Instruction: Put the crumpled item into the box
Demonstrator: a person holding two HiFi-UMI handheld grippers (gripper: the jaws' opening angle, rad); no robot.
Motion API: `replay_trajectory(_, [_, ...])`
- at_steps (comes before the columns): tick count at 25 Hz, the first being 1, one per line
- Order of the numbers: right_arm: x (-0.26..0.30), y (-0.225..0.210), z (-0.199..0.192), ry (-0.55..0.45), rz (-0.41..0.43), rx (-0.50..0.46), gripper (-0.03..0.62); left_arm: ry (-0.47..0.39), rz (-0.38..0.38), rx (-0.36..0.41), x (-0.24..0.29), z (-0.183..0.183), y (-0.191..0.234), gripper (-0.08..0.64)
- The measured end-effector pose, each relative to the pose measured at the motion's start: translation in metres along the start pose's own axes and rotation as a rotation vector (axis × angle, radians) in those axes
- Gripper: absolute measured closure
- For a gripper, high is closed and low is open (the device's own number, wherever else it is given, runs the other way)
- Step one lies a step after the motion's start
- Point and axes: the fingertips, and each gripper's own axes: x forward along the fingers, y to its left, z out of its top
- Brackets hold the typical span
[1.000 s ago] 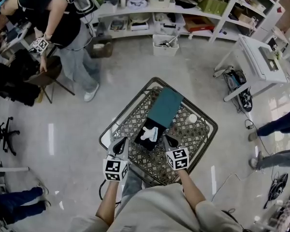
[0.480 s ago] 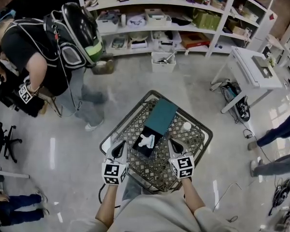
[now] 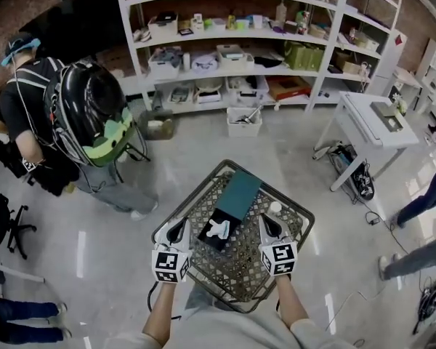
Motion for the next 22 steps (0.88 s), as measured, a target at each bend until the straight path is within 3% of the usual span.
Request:
replay_trajectory(10, [-0.007,-0.012,0.028,-0.043,-0.017,-0.030,0.594,-0.061,0.010,0.028,0.000,0.034,-0.002,0.555])
replay_trajectory(22, [-0.008,-0.012,0.029,-0.058,-0.024,-0.030,0.592,-0.077,0.010,0.045,-0.003,0.040,-0.003,0.555])
